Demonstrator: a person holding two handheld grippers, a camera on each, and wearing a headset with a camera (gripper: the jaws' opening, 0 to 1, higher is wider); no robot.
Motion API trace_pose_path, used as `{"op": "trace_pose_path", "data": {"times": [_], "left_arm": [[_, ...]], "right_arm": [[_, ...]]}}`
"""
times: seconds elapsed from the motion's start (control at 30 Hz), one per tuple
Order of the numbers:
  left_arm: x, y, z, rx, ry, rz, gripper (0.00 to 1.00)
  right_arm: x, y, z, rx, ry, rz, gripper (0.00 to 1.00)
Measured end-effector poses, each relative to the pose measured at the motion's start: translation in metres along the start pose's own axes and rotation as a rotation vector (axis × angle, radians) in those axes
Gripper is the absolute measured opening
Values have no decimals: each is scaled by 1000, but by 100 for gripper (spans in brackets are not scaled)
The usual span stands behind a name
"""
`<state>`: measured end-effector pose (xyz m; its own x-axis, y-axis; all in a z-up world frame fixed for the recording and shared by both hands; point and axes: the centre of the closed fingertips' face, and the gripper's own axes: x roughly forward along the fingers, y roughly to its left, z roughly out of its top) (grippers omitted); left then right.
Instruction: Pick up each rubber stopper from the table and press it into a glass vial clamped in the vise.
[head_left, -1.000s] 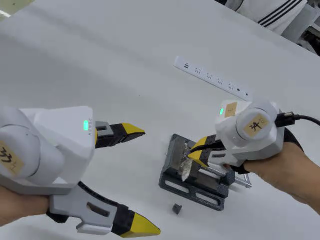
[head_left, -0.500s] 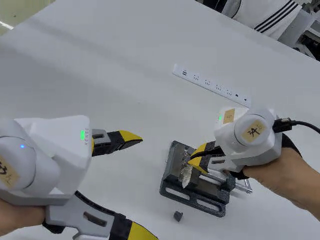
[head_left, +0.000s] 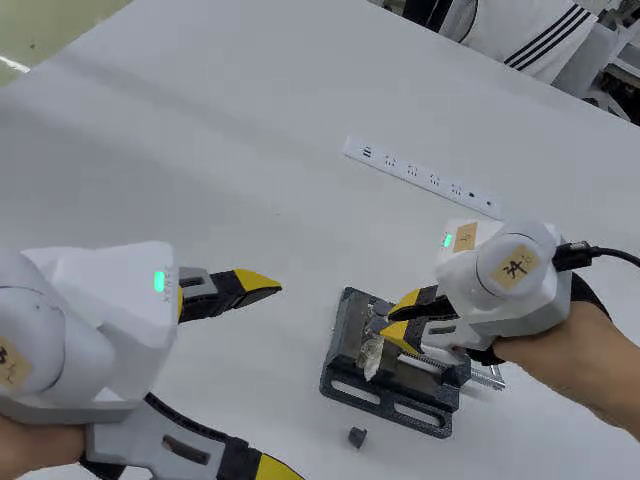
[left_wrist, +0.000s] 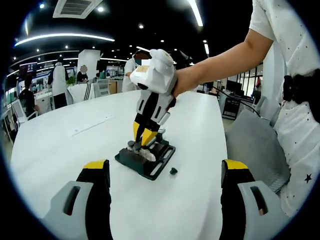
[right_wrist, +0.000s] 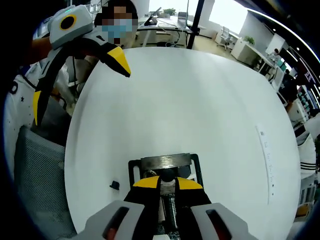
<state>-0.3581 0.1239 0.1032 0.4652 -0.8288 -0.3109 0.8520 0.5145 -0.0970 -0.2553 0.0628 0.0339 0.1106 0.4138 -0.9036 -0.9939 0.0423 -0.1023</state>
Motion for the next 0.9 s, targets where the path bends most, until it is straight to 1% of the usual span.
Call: {"op": "trace_pose_path", "data": {"times": [0.23,0.37,0.53,0.73,0.9], "left_arm": [[0,-3,1,5,6,-1,92],[0,-4,1,9,11,-1,92],[1,-6,2,16,18,-5,92],[0,-7,3,20,22,-5,92],[-1,-8,3,27,29,-7,92]], "right_arm": [[-4,2,-2,10,-16,-5,10],[-11,4,-2,21,-32,-10,13],[-16,5,-7,35,-42,-19,17],[-24,4,-10,59,-64,-36,22],[-32,7,-12,75,-81,-50,26]]}}
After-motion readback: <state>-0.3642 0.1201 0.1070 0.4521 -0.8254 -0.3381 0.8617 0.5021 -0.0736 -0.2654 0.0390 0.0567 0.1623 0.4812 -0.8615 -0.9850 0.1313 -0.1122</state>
